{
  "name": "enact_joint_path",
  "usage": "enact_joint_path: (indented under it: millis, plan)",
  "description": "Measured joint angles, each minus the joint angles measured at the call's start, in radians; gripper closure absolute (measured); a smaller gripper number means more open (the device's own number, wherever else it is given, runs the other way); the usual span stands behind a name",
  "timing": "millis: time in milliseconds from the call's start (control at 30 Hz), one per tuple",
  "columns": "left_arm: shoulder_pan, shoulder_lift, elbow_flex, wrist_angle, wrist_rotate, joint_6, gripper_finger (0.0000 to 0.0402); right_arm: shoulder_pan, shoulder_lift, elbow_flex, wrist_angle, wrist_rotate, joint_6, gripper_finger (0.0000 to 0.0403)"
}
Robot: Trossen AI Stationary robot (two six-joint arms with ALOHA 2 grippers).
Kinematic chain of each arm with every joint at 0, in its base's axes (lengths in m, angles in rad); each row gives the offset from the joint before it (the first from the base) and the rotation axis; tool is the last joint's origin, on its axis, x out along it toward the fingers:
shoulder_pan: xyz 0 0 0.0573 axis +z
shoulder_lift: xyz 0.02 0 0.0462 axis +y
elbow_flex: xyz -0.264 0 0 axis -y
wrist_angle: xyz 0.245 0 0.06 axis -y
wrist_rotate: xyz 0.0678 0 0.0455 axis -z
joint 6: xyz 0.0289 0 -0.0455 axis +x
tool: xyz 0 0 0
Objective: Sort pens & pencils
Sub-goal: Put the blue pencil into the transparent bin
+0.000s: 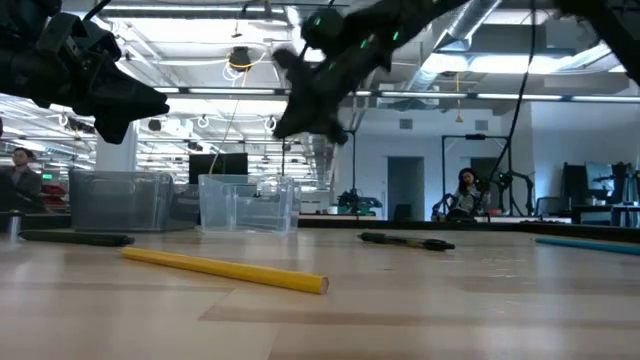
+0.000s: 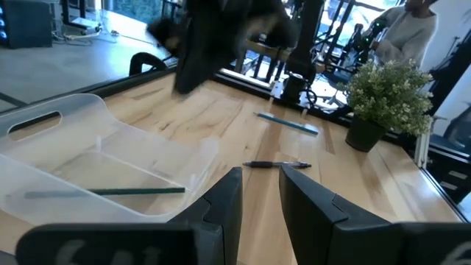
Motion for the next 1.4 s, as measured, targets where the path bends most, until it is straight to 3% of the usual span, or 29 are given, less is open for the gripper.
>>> enact_joint_path:
  millis: [300,533,767,1067,1400]
  plan:
    - [0.000,0.000,0.000,-0.001,0.011,0.000,0.0319,0.036,-0.243,-0.002,-0.452,-0.009,-0.003,0.0351]
    - [0.000,0.000,0.000,-0.001,0.011,0.007,0.0319,0.113,-0.343,-0.002,-0.674,0.152,0.113,0.0350]
    - [0.000,0.000,0.000,0.000,0.008,0.092,0.0319,0.178,-0.379,-0.002,-0.789,0.175,0.292,0.0350]
    - [0.000,0.000,0.000,0.000,0.007,0.099,0.0319,0.193,-0.379,-0.003,-0.837,0.246,0.264,0.0345]
    - [0.000,0.000,0.000,0.000,0.006,0.074,0.0319,0.188,-0.379,-0.003,-0.844,0.249,0.205,0.0259]
